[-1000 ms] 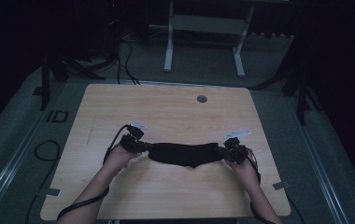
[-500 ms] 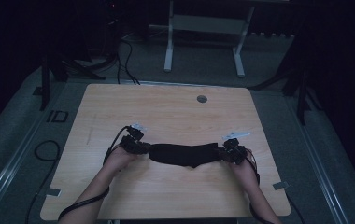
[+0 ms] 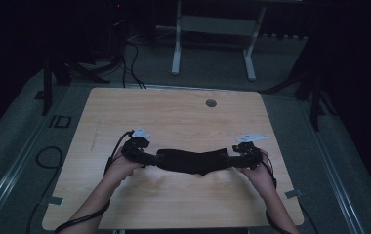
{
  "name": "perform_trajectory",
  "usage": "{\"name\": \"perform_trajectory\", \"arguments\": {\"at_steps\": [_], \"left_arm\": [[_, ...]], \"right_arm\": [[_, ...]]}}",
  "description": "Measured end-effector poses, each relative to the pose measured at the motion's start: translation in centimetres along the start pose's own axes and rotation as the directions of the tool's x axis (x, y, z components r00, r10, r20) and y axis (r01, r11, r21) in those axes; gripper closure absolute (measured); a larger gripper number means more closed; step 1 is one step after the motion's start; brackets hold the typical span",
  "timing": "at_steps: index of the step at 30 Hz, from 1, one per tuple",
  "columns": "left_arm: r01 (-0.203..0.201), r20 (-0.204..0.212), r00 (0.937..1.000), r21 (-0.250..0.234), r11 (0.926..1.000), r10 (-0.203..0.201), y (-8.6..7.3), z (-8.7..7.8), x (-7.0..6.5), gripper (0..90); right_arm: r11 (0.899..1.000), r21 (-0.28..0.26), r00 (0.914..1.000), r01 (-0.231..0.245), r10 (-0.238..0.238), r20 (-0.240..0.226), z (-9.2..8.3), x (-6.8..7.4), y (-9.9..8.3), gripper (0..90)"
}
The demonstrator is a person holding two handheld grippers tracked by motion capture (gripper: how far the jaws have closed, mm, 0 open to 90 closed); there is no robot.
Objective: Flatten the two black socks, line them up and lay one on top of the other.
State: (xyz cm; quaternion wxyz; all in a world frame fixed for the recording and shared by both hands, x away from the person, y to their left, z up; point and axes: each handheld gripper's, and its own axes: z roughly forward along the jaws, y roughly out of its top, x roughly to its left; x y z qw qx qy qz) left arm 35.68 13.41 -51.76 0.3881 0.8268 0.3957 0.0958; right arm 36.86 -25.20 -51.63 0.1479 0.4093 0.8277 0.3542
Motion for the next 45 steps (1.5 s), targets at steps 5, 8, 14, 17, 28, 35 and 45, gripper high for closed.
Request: {"name": "perform_trajectory", "arguments": {"at_steps": [5,8,14,17,28,35,45], "left_arm": [[-0.043,-0.063,0.9971,-0.011,0.999,0.043,-0.7,-0.3,-1.0,7.2],[-0.025,-0.062,0.9978,-0.024,0.9994,0.023,-1.2,-0.4,-1.1,2.5],[-0.025,-0.068,0.9974,-0.018,0.9995,0.024,-2.3,-0.4,-1.0,2.5],[-0.013,-0.072,0.9973,-0.035,0.9993,0.01,-2.8,-0.6,-0.8,2.5],[0.001,-0.085,0.9964,-0.065,0.9979,-0.006,-4.7,-1.6,-0.1,2.5],[0.01,-0.109,0.9939,-0.092,0.9957,-0.02,-6.3,-2.4,0.1,2.5],[0.078,-0.089,0.9921,-0.12,0.9897,-0.089,-8.8,-3.8,1.2,2.5]], "right_arm": [[1.0,-0.019,0.9984,0.014,-0.015,-0.054,0.0,0.2,-0.1,15.6],[0.999,-0.034,0.998,0.028,-0.03,-0.055,-0.1,0.3,-0.2,13.5],[0.997,-0.057,0.9984,0.051,-0.052,-0.02,0.0,0.3,-0.4,12.2],[0.997,-0.059,0.9984,0.056,-0.056,-0.006,-0.1,0.2,-0.6,12.2],[0.998,-0.052,0.9987,0.042,-0.04,0.03,-0.8,-1.0,-2.0,12.2],[0.997,-0.059,0.998,0.041,-0.038,0.05,-1.3,-1.6,-3.0,12.6],[0.999,-0.048,0.9979,0.011,-0.007,0.064,-2.3,-2.5,-5.1,12.3]]}}
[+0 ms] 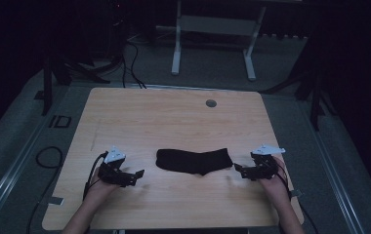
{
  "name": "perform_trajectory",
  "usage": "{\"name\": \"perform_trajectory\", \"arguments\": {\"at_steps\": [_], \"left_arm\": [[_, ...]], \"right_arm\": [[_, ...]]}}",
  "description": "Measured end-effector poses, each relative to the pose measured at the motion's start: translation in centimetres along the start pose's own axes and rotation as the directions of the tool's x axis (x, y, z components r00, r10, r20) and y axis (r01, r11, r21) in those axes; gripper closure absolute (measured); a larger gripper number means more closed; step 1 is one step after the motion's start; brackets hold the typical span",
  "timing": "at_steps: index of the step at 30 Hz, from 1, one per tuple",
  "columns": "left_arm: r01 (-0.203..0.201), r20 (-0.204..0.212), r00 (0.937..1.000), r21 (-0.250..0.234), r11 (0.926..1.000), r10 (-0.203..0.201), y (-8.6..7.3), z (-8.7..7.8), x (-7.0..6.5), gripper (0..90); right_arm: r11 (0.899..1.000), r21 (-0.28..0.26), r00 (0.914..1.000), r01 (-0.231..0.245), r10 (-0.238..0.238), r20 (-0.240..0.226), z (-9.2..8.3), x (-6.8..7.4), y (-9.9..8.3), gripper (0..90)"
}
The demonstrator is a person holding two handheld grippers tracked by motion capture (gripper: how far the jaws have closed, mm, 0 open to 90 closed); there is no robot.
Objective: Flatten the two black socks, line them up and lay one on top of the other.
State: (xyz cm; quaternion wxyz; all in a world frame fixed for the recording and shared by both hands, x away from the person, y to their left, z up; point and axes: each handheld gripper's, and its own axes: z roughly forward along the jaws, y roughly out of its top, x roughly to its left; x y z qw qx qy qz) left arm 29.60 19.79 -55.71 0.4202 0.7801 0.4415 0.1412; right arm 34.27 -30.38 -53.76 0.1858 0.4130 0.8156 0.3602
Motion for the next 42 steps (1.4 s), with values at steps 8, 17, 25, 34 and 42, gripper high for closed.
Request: {"name": "perform_trajectory", "arguments": {"at_steps": [8,17,25,34,42], "left_arm": [[0.016,-0.016,0.9997,-0.013,0.9998,-0.017,-1.4,-1.2,0.4,2.5],[0.039,-0.043,0.9983,-0.017,0.9991,-0.039,-3.0,-2.4,0.8,2.5],[0.062,-0.072,0.9954,-0.025,0.9977,-0.064,-4.1,-3.7,1.6,2.5],[0.078,-0.124,0.9887,-0.049,0.9958,-0.083,-5.2,-5.3,2.2,2.5],[0.101,-0.158,0.981,-0.079,0.9917,-0.113,-6.2,-6.4,2.6,2.5]], "right_arm": [[1.0,-0.009,0.9997,-0.019,0.019,0.017,-1.2,-0.7,-1.4,12.1],[0.997,0.003,0.9959,-0.074,0.074,0.053,-2.3,-1.9,-3.6,11.8],[0.993,-0.008,0.9871,-0.121,0.122,0.105,-3.6,-2.8,-5.5,10.6],[0.987,-0.055,0.974,-0.153,0.16,0.16,-5.0,-3.8,-7.4,10.6],[0.971,-0.104,0.9526,-0.214,0.231,0.197,-6.3,-4.0,-9.0,10.6]]}}
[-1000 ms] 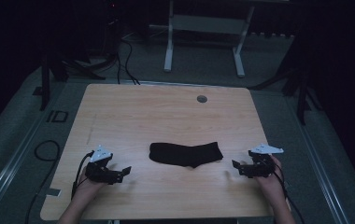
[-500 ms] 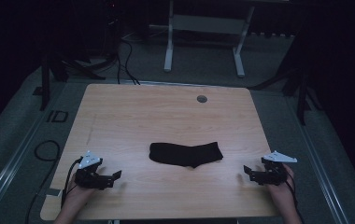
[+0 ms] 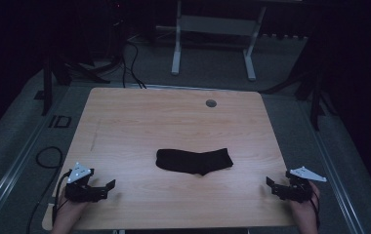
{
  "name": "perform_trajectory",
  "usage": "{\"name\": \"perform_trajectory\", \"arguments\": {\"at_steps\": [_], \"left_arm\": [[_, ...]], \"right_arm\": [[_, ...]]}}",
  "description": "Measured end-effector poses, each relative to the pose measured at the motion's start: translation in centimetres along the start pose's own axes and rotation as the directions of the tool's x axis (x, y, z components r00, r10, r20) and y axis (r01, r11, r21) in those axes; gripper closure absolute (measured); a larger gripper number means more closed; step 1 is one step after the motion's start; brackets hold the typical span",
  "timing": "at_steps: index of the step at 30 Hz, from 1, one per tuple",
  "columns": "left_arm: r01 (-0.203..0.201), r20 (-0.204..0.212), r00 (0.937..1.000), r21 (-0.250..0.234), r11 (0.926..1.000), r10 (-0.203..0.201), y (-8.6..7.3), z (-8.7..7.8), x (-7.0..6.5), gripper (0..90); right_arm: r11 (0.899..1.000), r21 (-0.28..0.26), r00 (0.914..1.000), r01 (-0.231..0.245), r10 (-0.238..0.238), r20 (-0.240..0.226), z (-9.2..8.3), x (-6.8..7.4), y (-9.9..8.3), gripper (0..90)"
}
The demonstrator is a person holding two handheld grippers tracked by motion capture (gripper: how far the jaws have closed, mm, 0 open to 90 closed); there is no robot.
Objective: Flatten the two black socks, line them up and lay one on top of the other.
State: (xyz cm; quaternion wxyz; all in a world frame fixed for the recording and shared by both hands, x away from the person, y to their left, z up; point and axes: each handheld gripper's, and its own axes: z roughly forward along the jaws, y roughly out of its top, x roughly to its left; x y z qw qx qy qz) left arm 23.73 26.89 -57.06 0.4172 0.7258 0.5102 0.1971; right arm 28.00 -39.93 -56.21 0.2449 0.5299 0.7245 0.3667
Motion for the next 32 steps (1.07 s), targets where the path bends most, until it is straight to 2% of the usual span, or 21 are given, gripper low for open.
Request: {"name": "perform_trajectory", "arguments": {"at_steps": [1,5,7,8,9,12,17,19,22,31,32], "left_arm": [[0.0,-0.001,1.0,-0.007,1.0,0.0,-0.1,-0.2,0.0,2.6],[0.007,-0.014,0.9999,-0.023,0.9997,-0.007,-0.4,-0.6,0.0,2.6],[0.012,-0.033,0.9994,-0.038,0.9992,-0.013,-0.6,-0.9,0.1,2.6],[0.013,-0.069,0.9974,-0.077,0.9969,-0.019,-0.8,-1.0,0.2,2.6],[0.015,-0.079,0.9966,-0.091,0.9957,-0.022,-0.8,-1.1,0.2,2.7],[0.04,-0.081,0.9955,-0.108,0.9934,-0.049,-0.8,-1.1,0.5,2.7],[0.045,-0.091,0.9942,-0.126,0.9911,-0.057,-1.0,-1.2,0.5,2.7],[0.077,-0.094,0.9911,-0.176,0.9814,-0.095,-1.0,-1.8,0.8,2.7],[0.102,-0.099,0.9873,-0.203,0.9739,-0.124,-1.2,-2.3,1.1,2.7],[0.111,-0.092,0.987,-0.205,0.9724,-0.132,-1.6,-2.3,1.3,2.7],[0.124,-0.083,0.9861,-0.207,0.9704,-0.144,-1.6,-2.3,1.3,2.7]], "right_arm": [[1.0,-0.017,0.9996,0.0,0.0,0.029,-0.2,0.0,-0.3,10.6],[0.999,-0.035,0.9987,-0.007,0.009,0.051,-0.4,0.0,-0.5,10.6],[0.999,-0.045,0.9984,-0.014,0.017,0.054,-0.4,0.0,-0.6,10.6],[0.998,-0.054,0.9981,-0.02,0.023,0.058,-0.5,-0.1,-0.6,10.6],[0.996,-0.077,0.9968,-0.039,0.044,0.066,-0.6,-0.2,-0.7,10.6],[0.992,-0.112,0.9946,-0.063,0.072,0.074,-0.7,-0.5,-0.8,10.6],[0.986,-0.143,0.9909,-0.079,0.094,0.096,-0.7,-1.0,-0.7,10.7],[0.984,-0.16,0.9896,-0.08,0.098,0.106,-0.7,-1.1,-0.6,10.7],[0.982,-0.172,0.988,-0.081,0.102,0.116,-0.6,-1.3,-0.6,10.6],[0.981,-0.176,0.9878,-0.086,0.107,0.114,-0.7,-1.3,-0.6,10.7],[0.981,-0.172,0.9878,-0.086,0.106,0.114,-0.6,-1.3,-0.6,10.7]]}}
